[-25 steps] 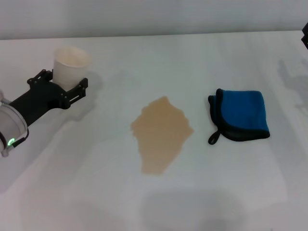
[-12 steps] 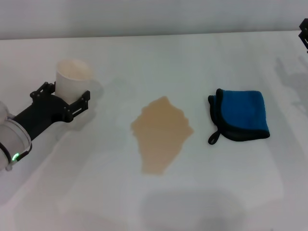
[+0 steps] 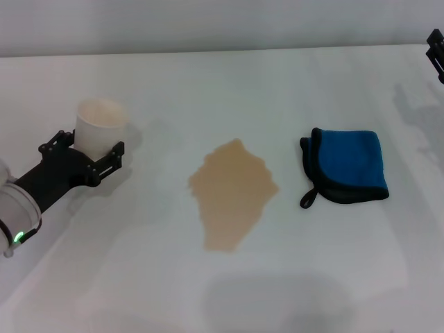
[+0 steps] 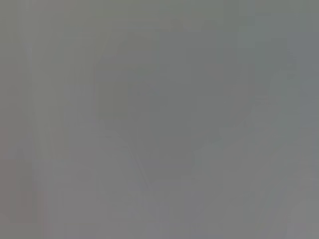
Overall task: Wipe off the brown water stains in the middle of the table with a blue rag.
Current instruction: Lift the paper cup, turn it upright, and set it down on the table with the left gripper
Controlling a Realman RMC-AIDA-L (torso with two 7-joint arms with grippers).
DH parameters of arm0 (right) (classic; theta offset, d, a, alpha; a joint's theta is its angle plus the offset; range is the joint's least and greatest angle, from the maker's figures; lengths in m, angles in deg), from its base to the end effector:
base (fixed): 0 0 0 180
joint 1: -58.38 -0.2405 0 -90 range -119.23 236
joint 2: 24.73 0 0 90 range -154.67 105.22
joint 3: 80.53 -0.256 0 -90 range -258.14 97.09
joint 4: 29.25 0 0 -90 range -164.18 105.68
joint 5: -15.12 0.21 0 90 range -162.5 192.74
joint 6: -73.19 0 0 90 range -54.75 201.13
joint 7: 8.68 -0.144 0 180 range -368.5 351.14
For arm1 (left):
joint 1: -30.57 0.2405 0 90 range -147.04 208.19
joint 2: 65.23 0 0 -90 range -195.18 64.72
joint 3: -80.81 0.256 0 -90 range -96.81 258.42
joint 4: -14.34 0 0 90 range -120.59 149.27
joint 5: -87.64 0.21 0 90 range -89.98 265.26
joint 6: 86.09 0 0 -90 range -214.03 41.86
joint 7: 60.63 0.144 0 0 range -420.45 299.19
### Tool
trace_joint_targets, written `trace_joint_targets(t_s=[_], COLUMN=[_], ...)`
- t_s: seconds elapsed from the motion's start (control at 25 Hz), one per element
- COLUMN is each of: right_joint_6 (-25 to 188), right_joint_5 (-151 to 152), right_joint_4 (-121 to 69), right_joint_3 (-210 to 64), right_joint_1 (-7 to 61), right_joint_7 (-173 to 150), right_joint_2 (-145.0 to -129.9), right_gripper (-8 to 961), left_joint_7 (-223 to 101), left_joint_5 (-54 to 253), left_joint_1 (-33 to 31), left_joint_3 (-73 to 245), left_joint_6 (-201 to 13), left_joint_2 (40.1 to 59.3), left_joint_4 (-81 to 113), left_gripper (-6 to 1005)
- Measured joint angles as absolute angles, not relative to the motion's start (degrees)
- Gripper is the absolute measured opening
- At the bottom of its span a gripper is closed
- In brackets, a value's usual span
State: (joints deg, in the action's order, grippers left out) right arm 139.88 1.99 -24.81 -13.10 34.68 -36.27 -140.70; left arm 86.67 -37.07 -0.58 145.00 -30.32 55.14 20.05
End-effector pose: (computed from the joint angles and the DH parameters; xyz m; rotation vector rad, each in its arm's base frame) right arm 0.3735 0.3269 0.0427 -1.4589 0.7078 0.7705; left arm -0.3110 0.3392 -0.0717 -2.1766 -0.6045 -0.5513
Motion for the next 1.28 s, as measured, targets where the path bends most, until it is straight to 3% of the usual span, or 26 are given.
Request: trace_joint_targets(t_s=[1.28], right_joint_6=[140.5], right_joint_5=[1.8], right_joint_4=[-25.3], right_joint_3=[-12.2], right_joint_1=[35.6], right_joint_7=[-36.7], right_joint_2=[-140.91], right_gripper=[736], left_joint_7=[86.8], left_joint_5=[-37.1], left_joint_1=[0.2], left_joint_3=[145.3], left_joint_6=[-30.5], left_joint_2=[55.11], left_joint_4=[17.1], left_gripper=[873])
